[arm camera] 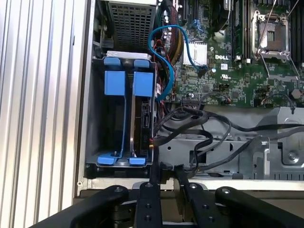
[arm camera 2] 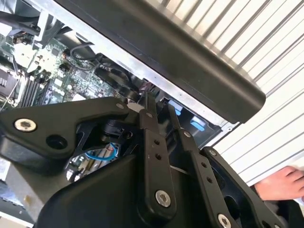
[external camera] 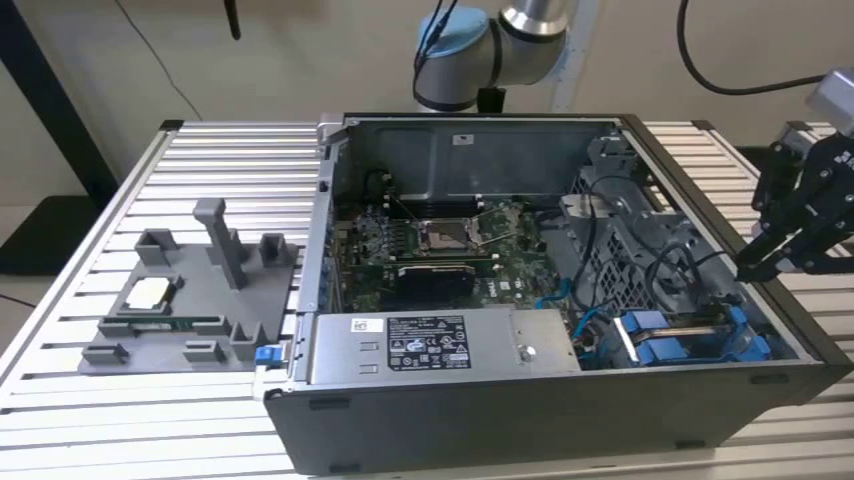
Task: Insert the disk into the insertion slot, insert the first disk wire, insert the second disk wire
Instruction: 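Insert the second disk wire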
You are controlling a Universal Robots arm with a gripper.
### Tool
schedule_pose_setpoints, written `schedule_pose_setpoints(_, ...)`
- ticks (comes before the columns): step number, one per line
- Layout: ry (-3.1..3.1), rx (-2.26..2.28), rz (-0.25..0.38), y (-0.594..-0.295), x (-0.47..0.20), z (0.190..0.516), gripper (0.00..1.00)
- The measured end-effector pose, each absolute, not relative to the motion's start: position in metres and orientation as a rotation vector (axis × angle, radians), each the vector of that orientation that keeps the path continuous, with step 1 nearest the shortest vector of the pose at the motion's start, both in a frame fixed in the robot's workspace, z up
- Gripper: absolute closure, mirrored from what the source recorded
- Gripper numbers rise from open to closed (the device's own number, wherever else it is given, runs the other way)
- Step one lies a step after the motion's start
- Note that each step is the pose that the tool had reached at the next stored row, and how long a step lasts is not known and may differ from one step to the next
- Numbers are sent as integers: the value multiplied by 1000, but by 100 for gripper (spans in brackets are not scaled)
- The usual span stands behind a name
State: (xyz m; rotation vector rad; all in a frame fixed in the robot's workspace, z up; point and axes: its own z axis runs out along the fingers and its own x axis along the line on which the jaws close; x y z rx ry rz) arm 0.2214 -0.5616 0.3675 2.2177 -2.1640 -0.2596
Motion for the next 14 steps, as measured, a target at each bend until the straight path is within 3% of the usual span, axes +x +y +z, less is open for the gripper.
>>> schedule_pose_setpoints(4,-2176,2208,-262,-562,221,367,76)
schedule_pose_setpoints(5,-2179,2206,-262,-562,221,367,83)
schedule_pose_setpoints(14,-2211,2180,-266,-563,216,368,84)
